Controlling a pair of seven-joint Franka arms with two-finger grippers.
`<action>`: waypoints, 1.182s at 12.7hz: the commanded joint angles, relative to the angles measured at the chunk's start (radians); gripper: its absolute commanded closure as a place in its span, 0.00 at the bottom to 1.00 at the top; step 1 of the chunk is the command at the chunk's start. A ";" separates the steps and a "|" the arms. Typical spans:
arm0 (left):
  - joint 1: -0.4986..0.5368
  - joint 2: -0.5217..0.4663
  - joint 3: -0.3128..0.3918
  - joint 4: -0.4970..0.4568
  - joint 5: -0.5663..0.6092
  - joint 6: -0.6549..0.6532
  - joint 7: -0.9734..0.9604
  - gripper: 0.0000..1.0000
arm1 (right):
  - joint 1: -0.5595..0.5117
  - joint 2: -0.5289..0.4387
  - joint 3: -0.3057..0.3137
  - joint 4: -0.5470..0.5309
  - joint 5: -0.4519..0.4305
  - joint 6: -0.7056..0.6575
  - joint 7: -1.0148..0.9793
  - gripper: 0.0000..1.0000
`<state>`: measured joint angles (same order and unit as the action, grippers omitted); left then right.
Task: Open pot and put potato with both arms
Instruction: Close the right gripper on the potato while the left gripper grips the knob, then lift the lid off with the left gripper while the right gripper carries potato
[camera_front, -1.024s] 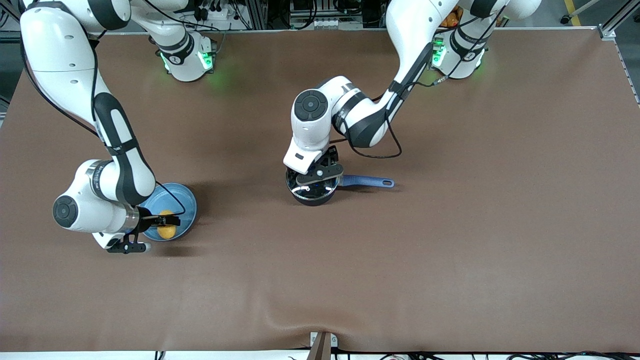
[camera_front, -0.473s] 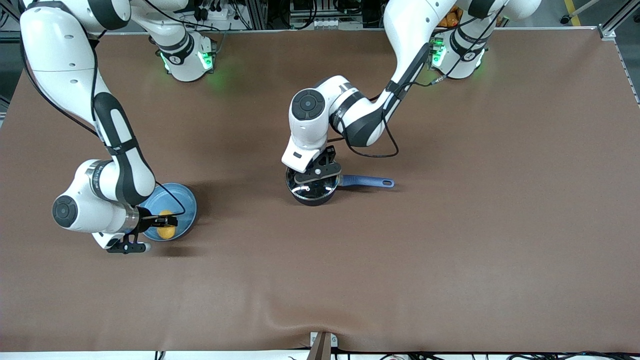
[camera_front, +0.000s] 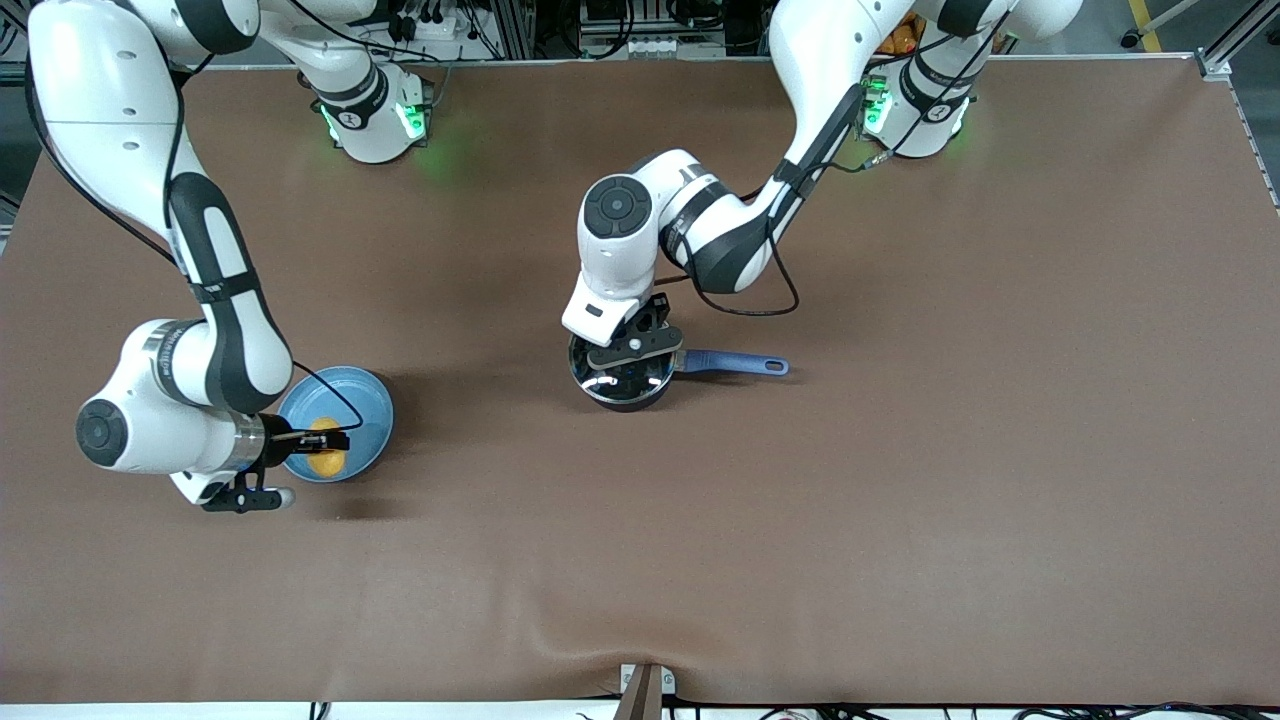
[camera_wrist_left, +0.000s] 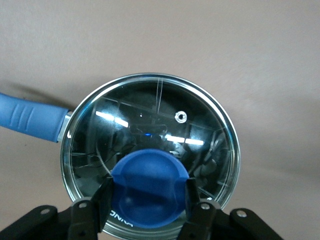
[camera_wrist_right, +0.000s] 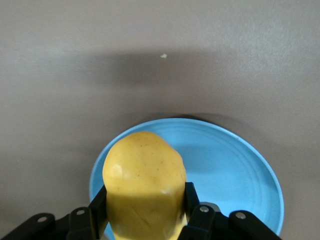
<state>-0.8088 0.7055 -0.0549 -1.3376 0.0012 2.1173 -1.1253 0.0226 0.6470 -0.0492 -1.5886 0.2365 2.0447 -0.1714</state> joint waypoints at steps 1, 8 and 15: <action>0.093 -0.150 -0.011 -0.020 0.011 -0.074 -0.001 1.00 | 0.004 -0.035 0.000 0.033 0.027 -0.078 -0.008 0.72; 0.402 -0.447 -0.037 -0.243 -0.009 -0.330 0.420 1.00 | 0.226 -0.095 0.002 0.053 0.027 -0.132 0.349 0.72; 0.609 -0.567 -0.036 -0.637 -0.015 -0.107 0.705 1.00 | 0.552 -0.087 0.000 0.024 0.017 0.081 0.703 0.73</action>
<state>-0.2216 0.2072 -0.0763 -1.8147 -0.0014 1.8821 -0.4709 0.5098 0.5707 -0.0331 -1.5351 0.2512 2.0793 0.4665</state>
